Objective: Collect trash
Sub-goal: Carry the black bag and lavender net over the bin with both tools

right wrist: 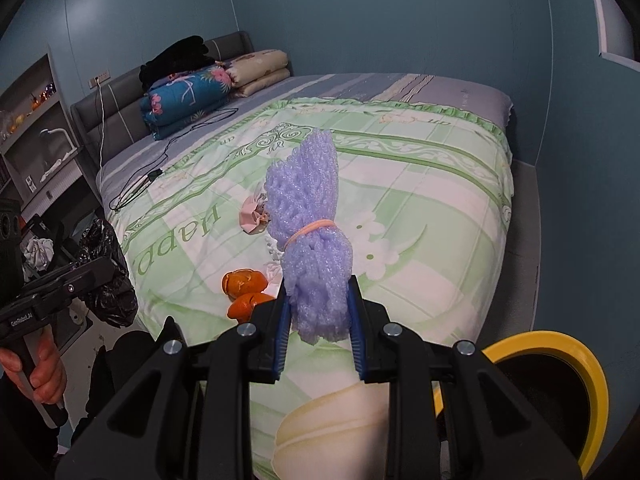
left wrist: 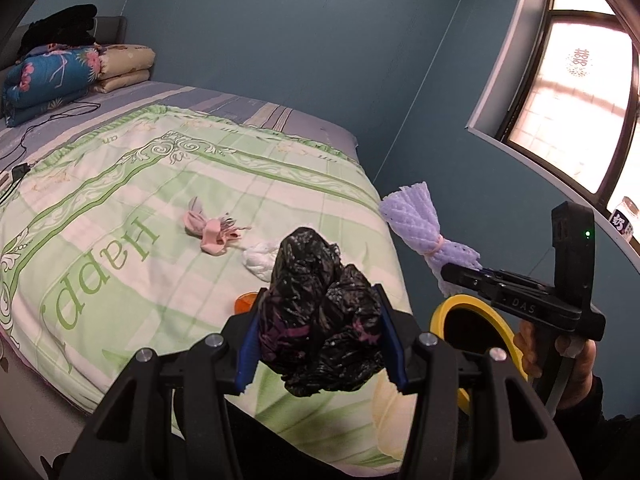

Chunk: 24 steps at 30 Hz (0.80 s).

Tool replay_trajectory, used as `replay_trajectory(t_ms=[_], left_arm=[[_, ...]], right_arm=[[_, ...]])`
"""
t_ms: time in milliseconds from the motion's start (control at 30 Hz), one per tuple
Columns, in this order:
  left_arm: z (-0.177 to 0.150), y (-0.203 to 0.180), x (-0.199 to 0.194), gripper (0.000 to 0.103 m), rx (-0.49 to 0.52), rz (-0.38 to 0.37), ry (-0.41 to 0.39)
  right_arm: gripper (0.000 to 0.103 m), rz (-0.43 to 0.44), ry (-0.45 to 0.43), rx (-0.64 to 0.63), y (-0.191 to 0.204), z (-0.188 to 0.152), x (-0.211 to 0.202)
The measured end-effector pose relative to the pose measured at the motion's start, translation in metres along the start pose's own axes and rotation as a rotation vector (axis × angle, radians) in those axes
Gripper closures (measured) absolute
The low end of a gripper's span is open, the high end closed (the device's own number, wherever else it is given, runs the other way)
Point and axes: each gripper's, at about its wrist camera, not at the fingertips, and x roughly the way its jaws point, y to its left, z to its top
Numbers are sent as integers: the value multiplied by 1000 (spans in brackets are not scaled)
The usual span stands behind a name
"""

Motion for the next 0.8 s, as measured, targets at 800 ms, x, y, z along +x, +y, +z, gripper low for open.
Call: replay_trajectory(t_ms=[800], left_arm=[[3,-102,1,56,148,-130,9]], right_arm=[[78,-125,-101,110,-65,-30,-86]])
